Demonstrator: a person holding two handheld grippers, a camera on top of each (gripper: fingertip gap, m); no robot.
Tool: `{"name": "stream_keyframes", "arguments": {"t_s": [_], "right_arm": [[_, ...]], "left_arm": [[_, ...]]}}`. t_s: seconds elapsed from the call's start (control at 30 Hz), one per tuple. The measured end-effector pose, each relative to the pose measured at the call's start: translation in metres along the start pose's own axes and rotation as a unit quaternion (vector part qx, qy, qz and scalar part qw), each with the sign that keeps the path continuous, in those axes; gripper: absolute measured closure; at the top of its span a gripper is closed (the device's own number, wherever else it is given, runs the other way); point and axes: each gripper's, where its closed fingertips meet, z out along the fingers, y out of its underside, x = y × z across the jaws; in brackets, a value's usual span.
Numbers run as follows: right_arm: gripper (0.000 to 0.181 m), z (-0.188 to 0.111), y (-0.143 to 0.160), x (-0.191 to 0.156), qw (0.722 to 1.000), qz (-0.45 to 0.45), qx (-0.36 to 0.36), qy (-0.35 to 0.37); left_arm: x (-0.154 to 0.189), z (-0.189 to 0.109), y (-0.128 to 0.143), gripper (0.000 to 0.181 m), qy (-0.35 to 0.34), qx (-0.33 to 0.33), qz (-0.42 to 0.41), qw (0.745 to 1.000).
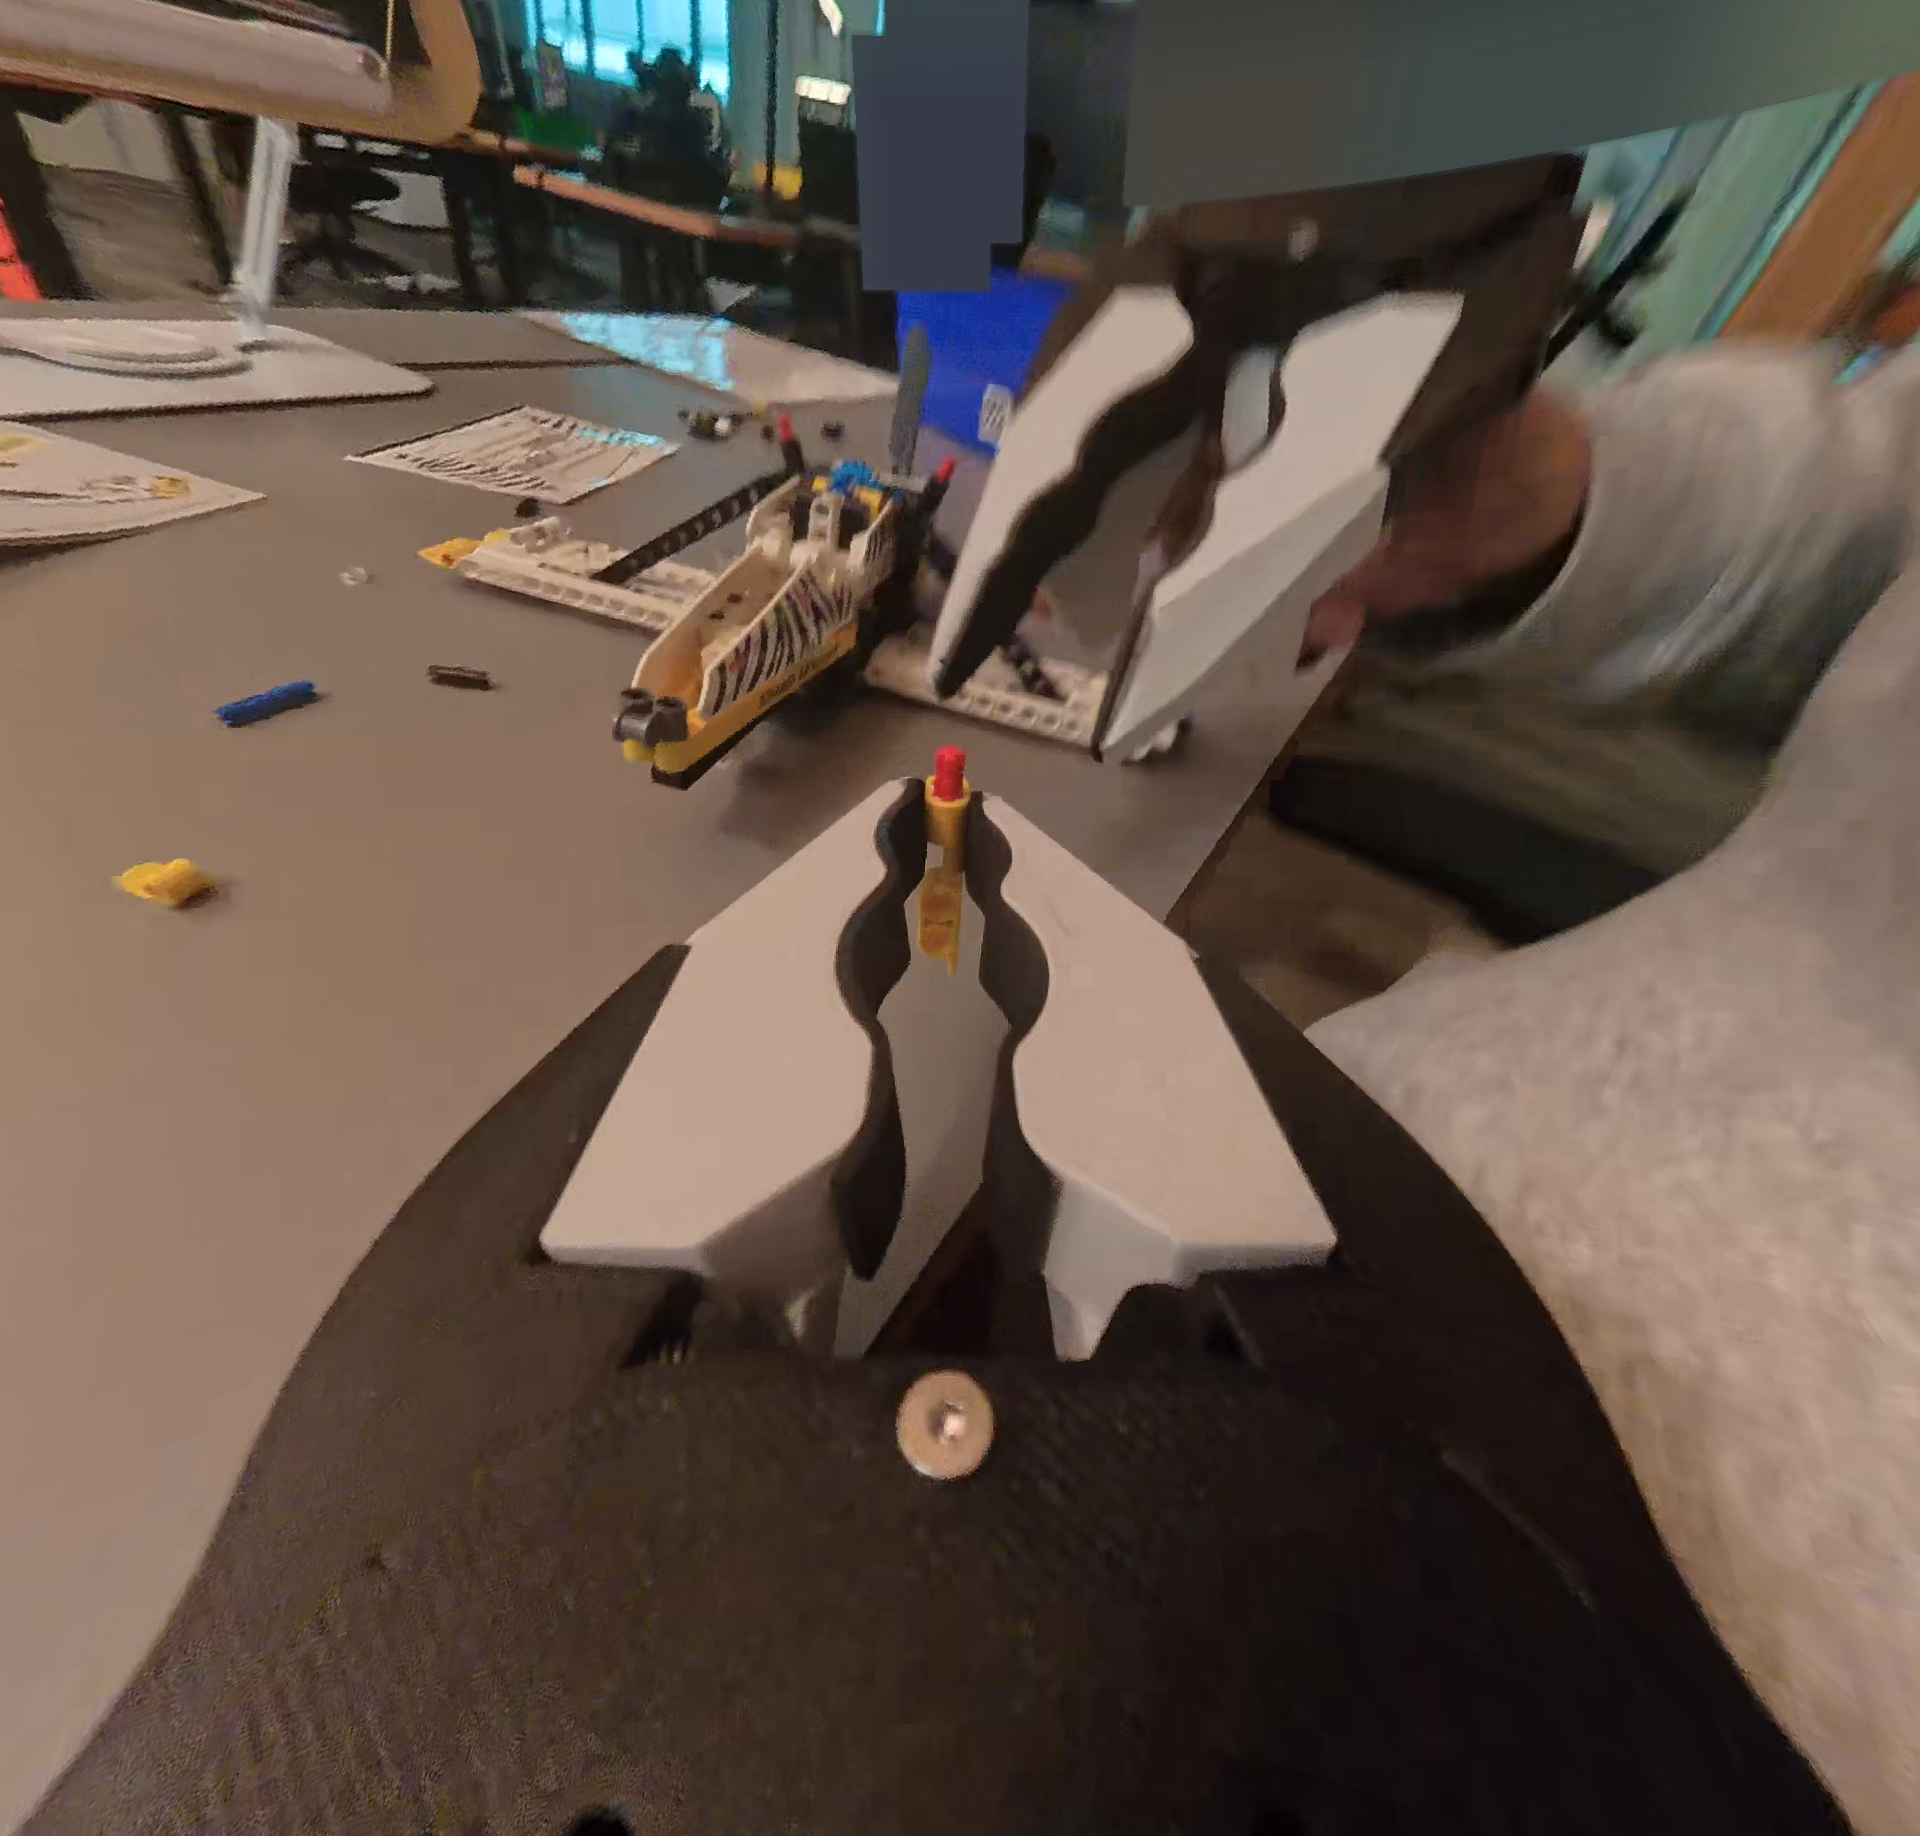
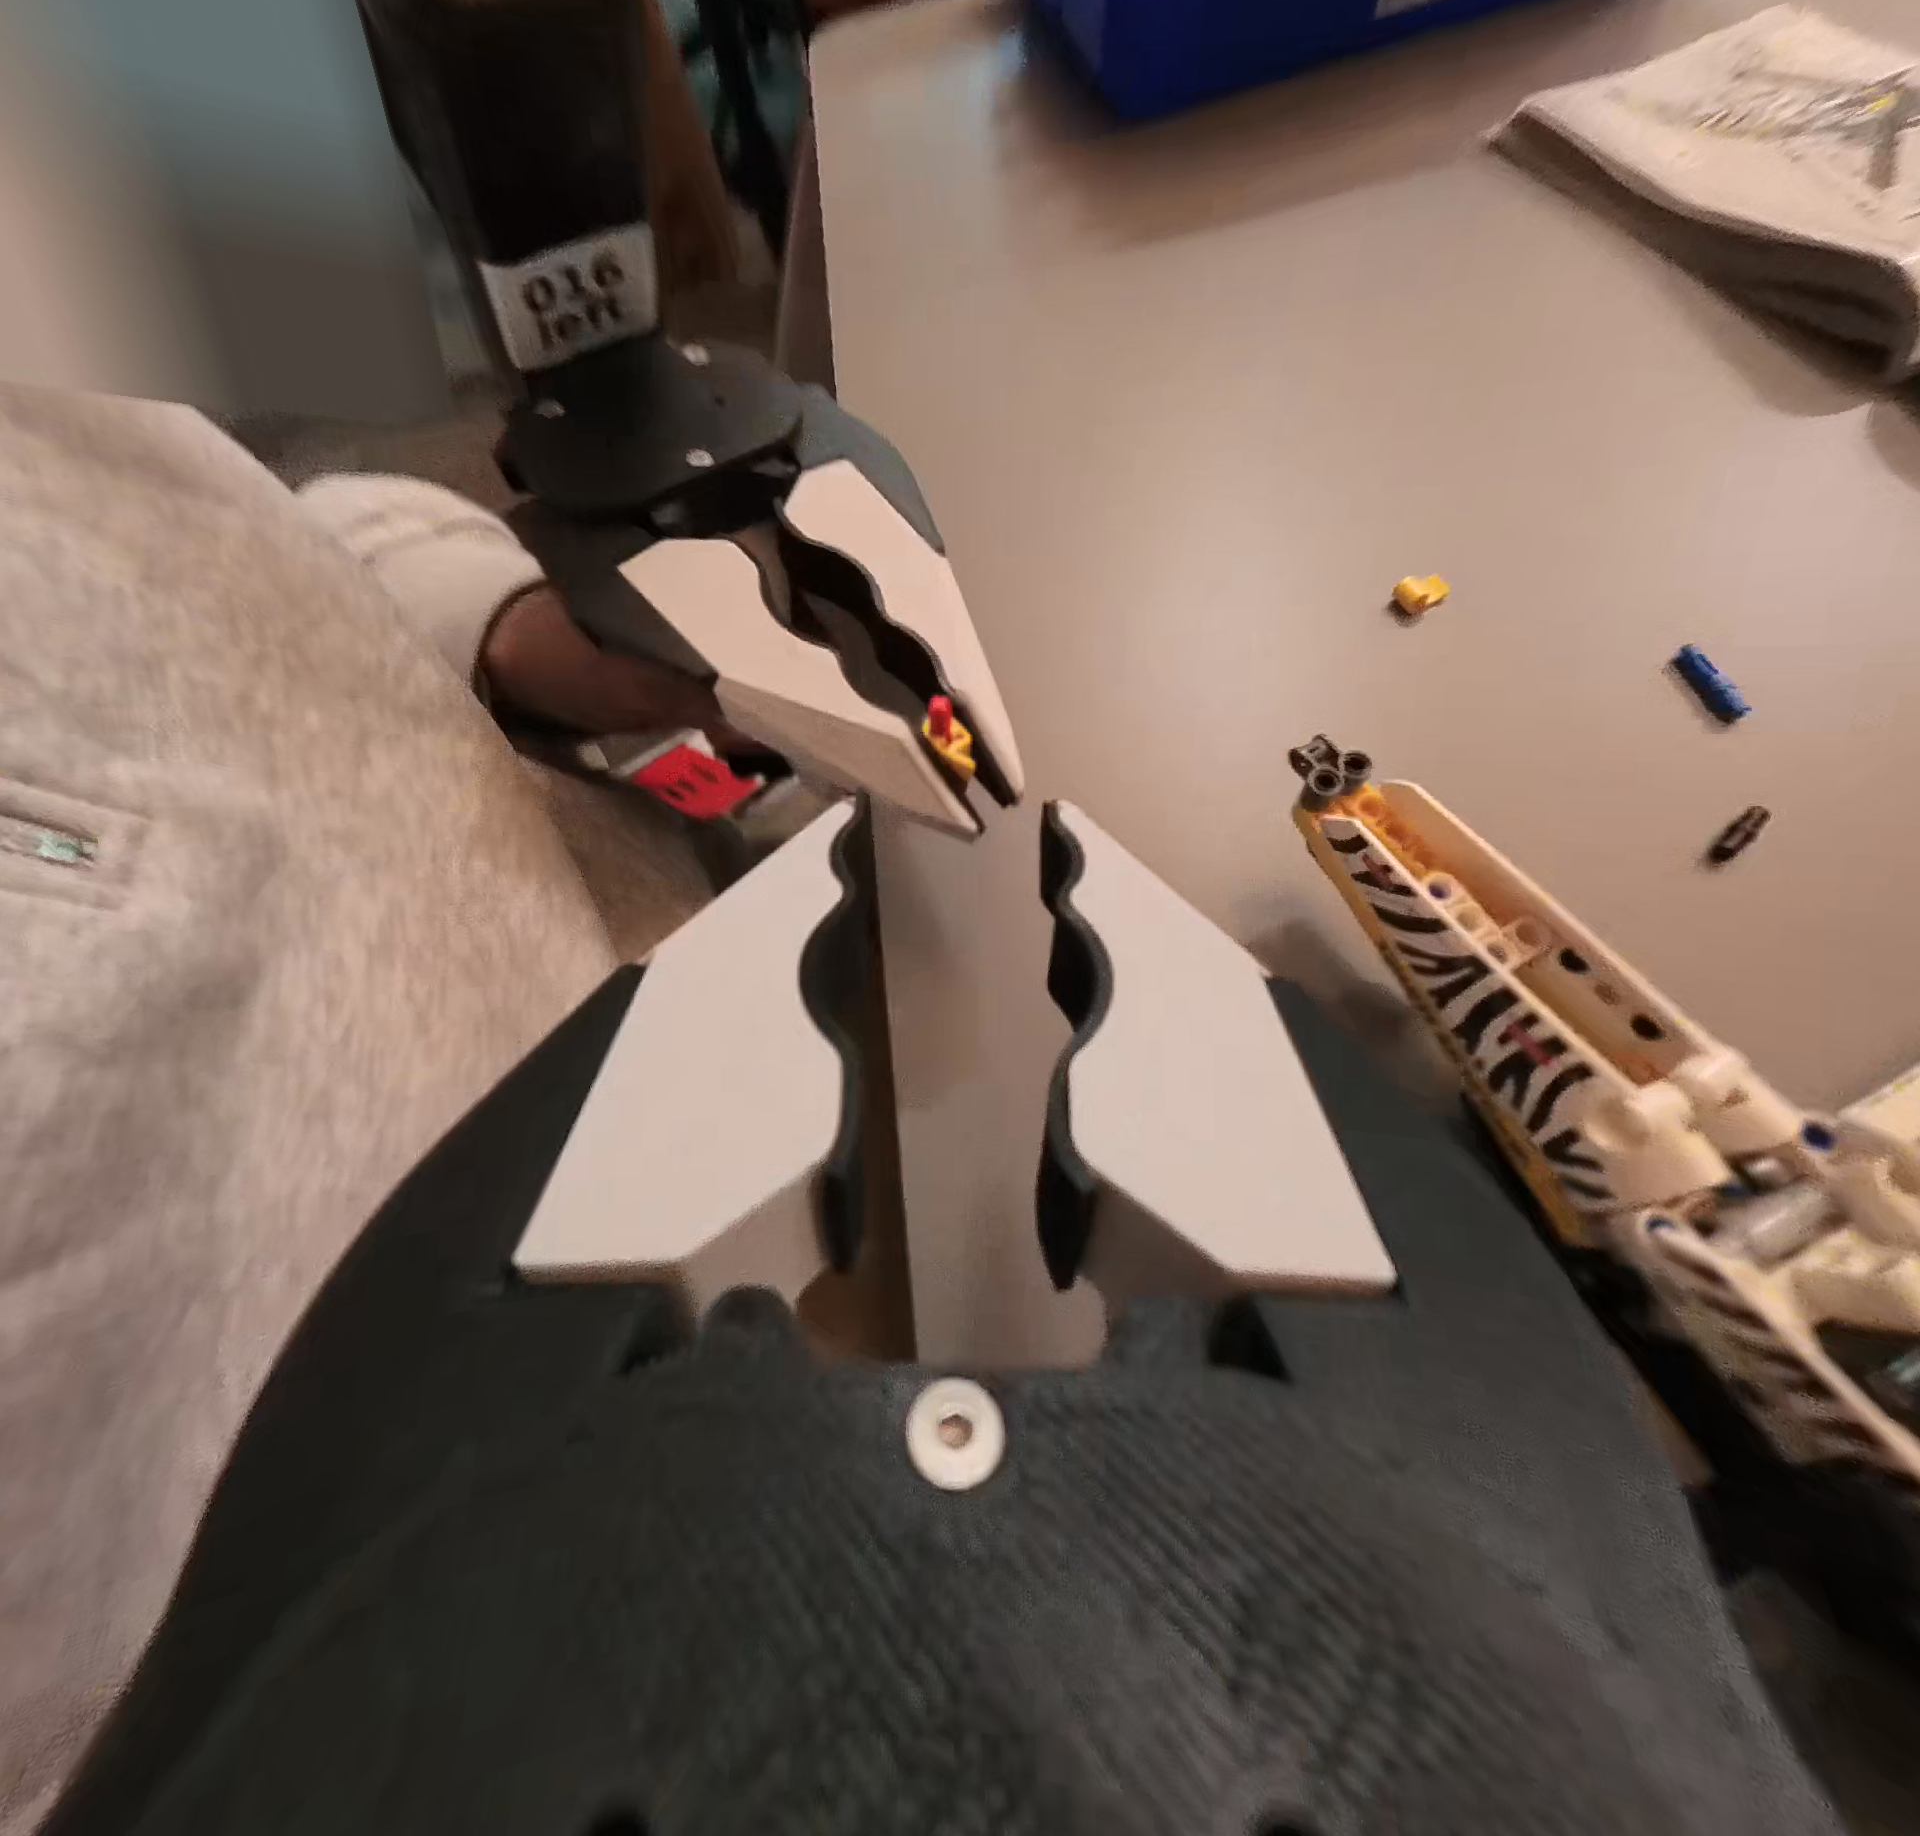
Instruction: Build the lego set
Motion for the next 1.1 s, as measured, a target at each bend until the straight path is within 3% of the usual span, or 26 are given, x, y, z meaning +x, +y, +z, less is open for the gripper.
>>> {"name": "stream_keyframes", "arguments": {"t_s": [0.1, 0.23, 0.33, 0.4, 0.6, 0.73, 0.87, 1.1], "right_arm": [[0.146, -0.006, -0.001, -0.004, 0.998, 0.02, 0.058, 0.014], [0.143, -0.011, -0.007, -0.013, 0.992, 0.03, 0.123, 0.009], [0.145, -0.014, -0.013, -0.017, 0.985, 0.05, 0.166, -0.009], [0.157, -0.013, -0.012, -0.019, 0.982, 0.059, 0.176, -0.019], [0.175, -0.033, -0.014, -0.021, 0.972, 0.036, 0.234, 0.011], [0.176, -0.048, 0.001, -0.011, 0.961, -0.005, 0.259, 0.1], [0.176, -0.069, 0.011, 0.003, 0.943, -0.056, 0.241, 0.221], [0.176, -0.079, 0.021, 0.013, 0.874, -0.223, 0.156, 0.402]], "left_arm": [[0.011, -0.005, -0.024, 0.177, 0.073, 0.077, -0.092, 0.99], [0.02, -0.016, -0.056, 0.178, 0.156, 0.169, -0.182, 0.956], [0.032, -0.012, -0.064, 0.178, 0.182, 0.176, -0.189, 0.949], [0.04, -0.006, -0.069, 0.178, 0.181, 0.176, -0.176, 0.951], [0.055, 0.02, -0.069, 0.177, 0.201, 0.148, -0.142, 0.958], [0.065, 0.034, -0.058, 0.173, 0.238, 0.117, -0.127, 0.956], [0.069, 0.038, -0.047, 0.14, 0.266, 0.084, -0.136, 0.951], [0.065, 0.042, -0.052, 0.141, 0.294, 0.079, -0.202, 0.931]]}}
